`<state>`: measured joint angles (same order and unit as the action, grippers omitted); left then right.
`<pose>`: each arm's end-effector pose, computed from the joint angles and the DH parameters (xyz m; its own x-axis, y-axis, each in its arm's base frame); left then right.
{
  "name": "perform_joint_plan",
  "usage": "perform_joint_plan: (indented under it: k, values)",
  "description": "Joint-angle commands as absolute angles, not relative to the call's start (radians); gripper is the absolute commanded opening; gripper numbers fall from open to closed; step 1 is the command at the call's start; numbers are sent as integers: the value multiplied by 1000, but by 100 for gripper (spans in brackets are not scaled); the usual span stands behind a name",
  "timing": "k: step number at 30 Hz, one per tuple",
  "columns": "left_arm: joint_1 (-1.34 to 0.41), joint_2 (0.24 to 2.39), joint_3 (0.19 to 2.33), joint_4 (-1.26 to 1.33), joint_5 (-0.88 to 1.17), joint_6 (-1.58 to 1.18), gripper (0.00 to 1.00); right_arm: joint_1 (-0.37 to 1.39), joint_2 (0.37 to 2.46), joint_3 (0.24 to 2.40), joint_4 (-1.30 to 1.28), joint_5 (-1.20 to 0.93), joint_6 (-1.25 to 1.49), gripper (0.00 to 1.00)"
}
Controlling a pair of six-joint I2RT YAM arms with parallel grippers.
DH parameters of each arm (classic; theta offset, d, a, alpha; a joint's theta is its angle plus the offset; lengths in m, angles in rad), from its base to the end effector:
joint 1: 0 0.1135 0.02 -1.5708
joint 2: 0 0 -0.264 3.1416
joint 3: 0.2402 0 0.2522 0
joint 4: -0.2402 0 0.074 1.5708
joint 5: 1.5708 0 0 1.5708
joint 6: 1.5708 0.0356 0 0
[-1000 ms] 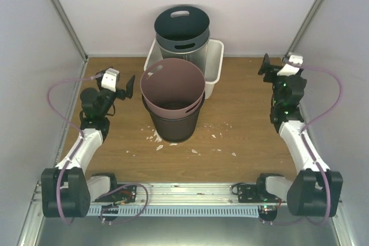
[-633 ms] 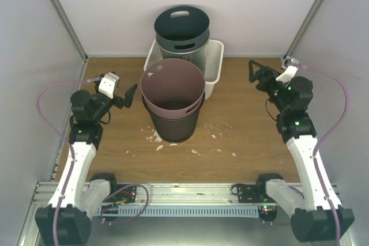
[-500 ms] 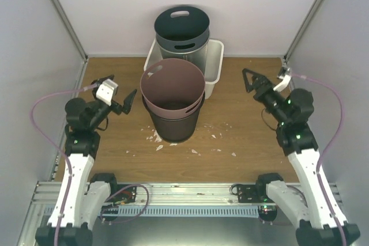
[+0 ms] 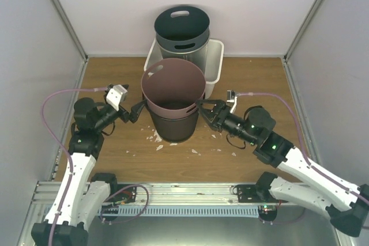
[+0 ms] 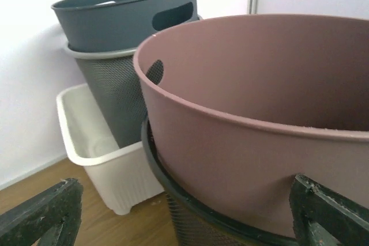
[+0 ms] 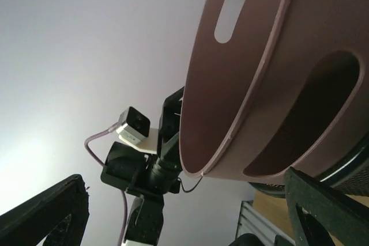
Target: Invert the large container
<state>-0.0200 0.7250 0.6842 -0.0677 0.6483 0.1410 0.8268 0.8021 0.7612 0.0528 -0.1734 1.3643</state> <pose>0.1709 -0.0249 0.3274 -0.0206 0.1125 -0.9934 0.6252 0.7768 0.0750 0.1260 0.1460 0.3545 -0.8220 0.5305 -0.2070 -0.1804 0.1022 0.9783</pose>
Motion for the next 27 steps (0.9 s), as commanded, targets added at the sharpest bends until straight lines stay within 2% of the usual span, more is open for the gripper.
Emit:
perform_joint_plan:
  k: [1, 11, 19, 27]
  values:
    - [-71, 751, 695, -25, 627, 107, 97, 880, 808, 810, 91, -57, 1406, 92]
    - [-178, 825, 731, -3, 566, 113, 96, 886, 931, 826, 161, -58, 1429, 95]
    - [-203, 810, 713, -2, 542, 141, 97, 891, 904, 818, 148, 15, 1425, 95]
    - [-218, 840, 707, -3, 546, 156, 97, 890, 981, 819, 252, 25, 1414, 98]
